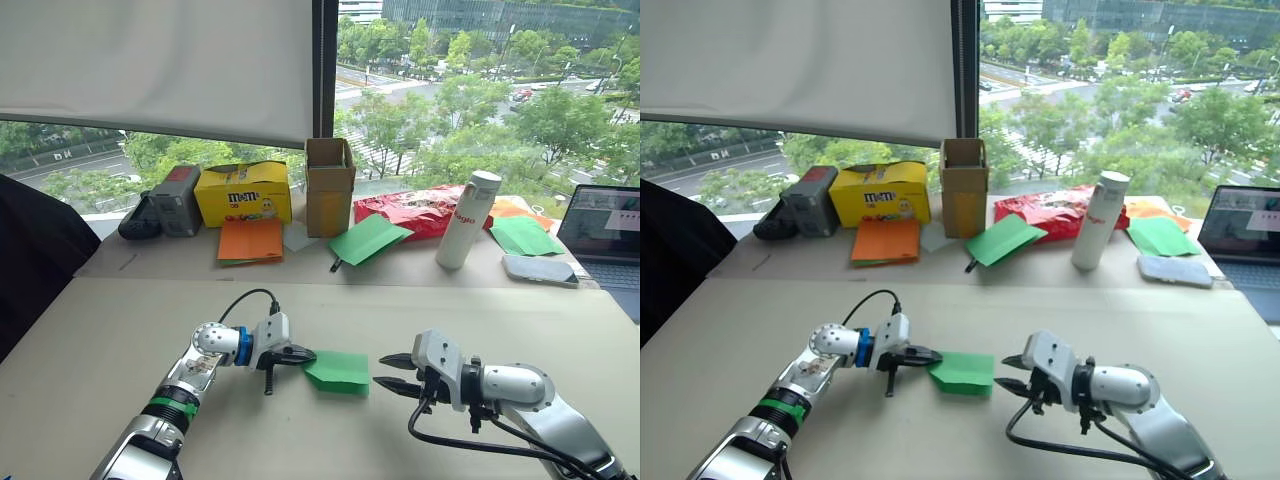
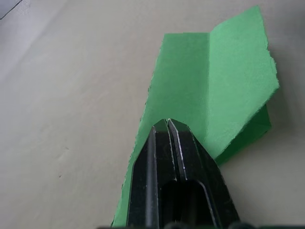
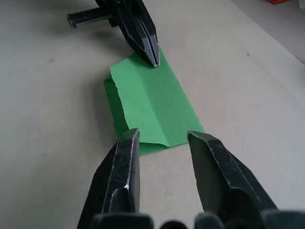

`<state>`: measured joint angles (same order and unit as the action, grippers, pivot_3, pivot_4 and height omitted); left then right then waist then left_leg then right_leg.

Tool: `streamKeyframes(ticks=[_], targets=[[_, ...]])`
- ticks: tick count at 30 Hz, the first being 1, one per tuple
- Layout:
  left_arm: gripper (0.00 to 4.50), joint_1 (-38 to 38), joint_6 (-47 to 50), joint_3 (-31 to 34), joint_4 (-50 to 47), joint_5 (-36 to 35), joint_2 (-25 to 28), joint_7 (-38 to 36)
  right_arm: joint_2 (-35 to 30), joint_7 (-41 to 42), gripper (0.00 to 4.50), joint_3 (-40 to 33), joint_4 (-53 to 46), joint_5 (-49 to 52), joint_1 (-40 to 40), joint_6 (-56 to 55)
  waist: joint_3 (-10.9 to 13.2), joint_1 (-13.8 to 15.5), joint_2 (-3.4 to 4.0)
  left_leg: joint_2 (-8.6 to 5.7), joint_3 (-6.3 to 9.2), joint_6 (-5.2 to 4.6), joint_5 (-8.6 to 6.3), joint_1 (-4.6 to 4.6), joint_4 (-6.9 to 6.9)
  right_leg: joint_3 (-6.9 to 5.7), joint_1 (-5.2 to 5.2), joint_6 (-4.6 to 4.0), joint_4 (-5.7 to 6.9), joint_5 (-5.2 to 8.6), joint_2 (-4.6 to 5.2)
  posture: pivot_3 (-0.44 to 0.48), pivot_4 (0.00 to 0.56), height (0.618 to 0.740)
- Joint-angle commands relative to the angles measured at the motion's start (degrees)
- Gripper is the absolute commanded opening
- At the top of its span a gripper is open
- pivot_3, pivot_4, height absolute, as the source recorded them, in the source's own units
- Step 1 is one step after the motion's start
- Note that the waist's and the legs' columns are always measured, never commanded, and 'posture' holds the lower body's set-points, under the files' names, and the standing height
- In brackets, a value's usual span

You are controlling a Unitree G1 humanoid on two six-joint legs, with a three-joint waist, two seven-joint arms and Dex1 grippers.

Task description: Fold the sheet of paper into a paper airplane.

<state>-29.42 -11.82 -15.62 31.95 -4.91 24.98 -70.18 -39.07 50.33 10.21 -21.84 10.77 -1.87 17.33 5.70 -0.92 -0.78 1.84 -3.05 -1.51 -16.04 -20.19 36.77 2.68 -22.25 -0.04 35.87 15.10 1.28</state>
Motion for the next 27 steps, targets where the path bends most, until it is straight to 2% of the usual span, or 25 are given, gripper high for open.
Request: streamKeyframes(ticks=[1, 10, 12, 19, 23, 27], targets=[[0.00, 0.84, -1.35, -1.32, 3.30, 3.98, 0.92, 2.03, -0.02, -0.92, 2.86, 3.33, 1.81, -5.81, -0.82, -6.54, -0.03, 0.06, 0.03, -0.02, -0.01, 0.00, 0.00, 0.01, 0.00, 0.01, 0.01, 0.00, 0.01, 0.00, 0.02, 0.000, 0.150, 0.740], [0.00, 0.99, -4.39, -2.30, 4.76, 5.91, 1.58, 3.61, 5.49, -2.37, 2.86, 3.66, 6.33, -5.34, -1.58, -9.15, -0.14, 0.14, 0.08, -0.04, -0.04, 0.00, 0.00, 0.04, 0.01, 0.02, 0.03, 0.00, 0.02, 0.00, 0.05, 0.000, 0.150, 0.740], [0.00, 0.42, -4.59, -2.15, 5.58, 5.99, 1.72, 3.73, 6.53, -2.04, 2.34, 2.97, 7.38, -4.19, -2.16, -8.85, -0.14, 0.10, 0.09, -0.03, -0.04, 0.00, 0.00, 0.05, 0.01, 0.03, 0.03, -0.01, 0.04, -0.01, 0.05, 0.000, 0.150, 0.740], [0.00, -0.57, -1.46, -0.73, 4.18, 2.21, 1.36, -0.08, 7.27, 0.60, 0.03, 4.07, 10.51, -3.74, -4.91, -11.45, -0.15, 0.07, 0.10, -0.03, -0.06, 0.00, 0.00, 0.05, 0.01, 0.03, 0.01, -0.01, 0.06, -0.01, 0.04, 0.000, 0.150, 0.740], [0.00, 0.97, 10.62, 0.80, -3.13, -5.26, 1.57, -7.23, 5.53, 3.22, 0.03, 7.88, 13.63, -9.44, -6.70, -21.72, -0.13, -0.29, 0.11, 0.00, -0.05, -0.01, -0.01, 0.04, 0.01, 0.02, -0.05, -0.01, 0.05, 0.00, -0.02, 0.000, 0.150, 0.740], [0.00, 1.40, 13.68, 0.86, -5.57, -5.65, 2.56, -9.04, 4.64, 6.07, 0.03, 9.50, 15.88, -10.31, -7.80, -28.43, -0.09, -0.11, 0.04, 0.00, -0.01, -0.01, -0.01, 0.11, 0.02, 0.00, -0.15, -0.01, 0.04, 0.00, -0.06, 0.000, 0.150, 0.740]])
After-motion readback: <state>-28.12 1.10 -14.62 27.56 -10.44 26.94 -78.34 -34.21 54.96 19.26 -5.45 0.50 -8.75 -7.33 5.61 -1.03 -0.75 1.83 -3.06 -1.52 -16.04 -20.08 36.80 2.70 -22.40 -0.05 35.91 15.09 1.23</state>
